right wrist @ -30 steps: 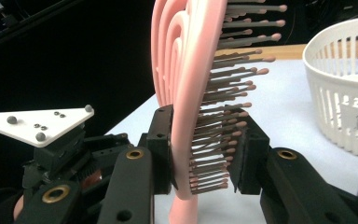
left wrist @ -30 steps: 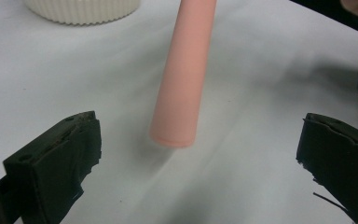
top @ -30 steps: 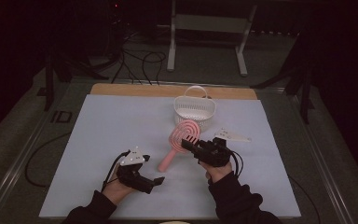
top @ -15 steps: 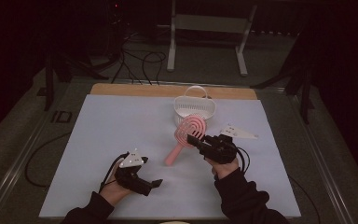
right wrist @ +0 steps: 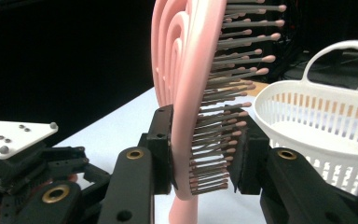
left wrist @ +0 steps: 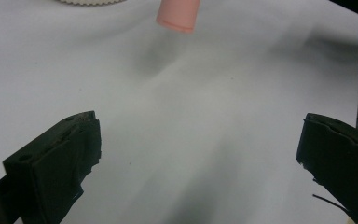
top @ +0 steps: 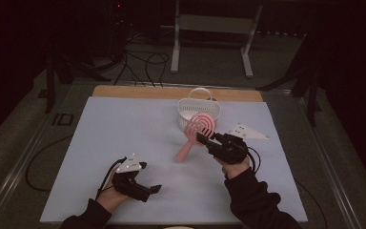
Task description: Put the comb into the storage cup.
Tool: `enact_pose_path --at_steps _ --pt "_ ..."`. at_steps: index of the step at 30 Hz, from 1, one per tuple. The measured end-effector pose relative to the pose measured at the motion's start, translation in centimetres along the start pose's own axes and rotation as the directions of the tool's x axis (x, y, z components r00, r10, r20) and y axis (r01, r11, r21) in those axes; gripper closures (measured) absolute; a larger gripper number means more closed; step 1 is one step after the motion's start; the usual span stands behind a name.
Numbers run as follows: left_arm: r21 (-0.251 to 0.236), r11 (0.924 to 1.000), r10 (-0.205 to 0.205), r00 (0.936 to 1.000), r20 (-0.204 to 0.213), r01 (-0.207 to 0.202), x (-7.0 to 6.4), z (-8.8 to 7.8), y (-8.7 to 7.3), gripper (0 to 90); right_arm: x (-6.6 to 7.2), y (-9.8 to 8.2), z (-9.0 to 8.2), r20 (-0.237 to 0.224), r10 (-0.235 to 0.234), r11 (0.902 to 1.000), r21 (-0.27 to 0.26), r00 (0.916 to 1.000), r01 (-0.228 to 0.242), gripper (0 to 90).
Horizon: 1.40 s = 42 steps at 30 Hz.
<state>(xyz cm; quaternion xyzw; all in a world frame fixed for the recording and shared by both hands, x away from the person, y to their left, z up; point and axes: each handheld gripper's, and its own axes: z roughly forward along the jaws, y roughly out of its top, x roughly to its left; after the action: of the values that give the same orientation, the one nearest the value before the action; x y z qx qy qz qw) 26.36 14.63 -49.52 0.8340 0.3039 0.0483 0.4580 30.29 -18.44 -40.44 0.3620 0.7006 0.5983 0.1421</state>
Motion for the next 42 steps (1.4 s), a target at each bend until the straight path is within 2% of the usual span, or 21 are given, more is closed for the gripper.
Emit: enact_pose_path --at_steps 1,10,11,15,20,21,24,29,36,37,42 --pt "-0.004 1.0 0.004 0.9999 -0.011 -0.004 0.1 -0.2 -0.2 0.0 0.0 0.2 -0.1 0.005 -0.015 0.9999 -0.004 0.9999 0.015 65.8" --pt "0.002 1.0 0.003 1.0 -0.006 -0.003 0.3 -0.6 -0.8 0.0 -0.2 1.0 -0.5 0.012 -0.071 0.9974 -0.014 0.9974 0.071 65.8" --pt "0.002 1.0 0.004 0.9999 -0.012 -0.004 0.3 -0.7 -0.9 0.0 -0.2 1.2 -0.6 0.017 -0.09 0.9958 -0.015 0.9958 0.091 65.9" --pt "0.001 1.0 0.004 0.9998 -0.018 -0.004 0.4 -0.9 -1.0 0.0 -0.3 1.5 -0.9 0.026 -0.121 0.9924 -0.017 0.9923 0.122 65.9" --pt "0.0 1.0 0.002 0.9997 -0.024 -0.002 0.5 -1.2 -1.2 0.0 -0.3 2.0 -1.1 0.039 -0.146 0.9889 -0.025 0.9886 0.147 65.8" --pt "0.0 1.0 0.0 0.9997 -0.025 0.0 0.5 -1.3 -1.3 0.0 -0.4 2.3 -1.3 0.047 -0.163 0.986 -0.028 0.9855 0.164 65.8" --pt "-0.003 1.0 0.001 0.9995 -0.031 -0.001 0.5 -1.3 -1.4 0.0 -0.4 2.6 -1.4 0.052 -0.171 0.9844 -0.032 0.9838 0.173 65.9" --pt "-0.004 1.0 -0.002 0.9993 -0.036 0.002 0.5 -1.7 -1.6 0.0 -0.5 3.4 -1.8 0.075 -0.211 0.9759 -0.042 0.9747 0.214 65.9" --pt "-0.003 1.0 -0.003 0.9991 -0.042 0.002 0.6 -1.9 -1.8 0.0 -0.6 4.4 -2.1 0.091 -0.234 0.969 -0.058 0.9679 0.24 65.8" --pt "-0.002 1.0 0.0 0.9992 -0.04 0.0 0.6 -2.0 -1.9 0.0 -0.6 4.7 -2.2 0.101 -0.251 0.9644 -0.061 0.9628 0.257 65.9" --pt "-0.004 1.0 -0.001 0.9992 -0.039 0.001 0.6 -2.1 -2.0 0.0 -0.5 5.4 -2.4 0.112 -0.274 0.9567 -0.069 0.9552 0.283 65.9"
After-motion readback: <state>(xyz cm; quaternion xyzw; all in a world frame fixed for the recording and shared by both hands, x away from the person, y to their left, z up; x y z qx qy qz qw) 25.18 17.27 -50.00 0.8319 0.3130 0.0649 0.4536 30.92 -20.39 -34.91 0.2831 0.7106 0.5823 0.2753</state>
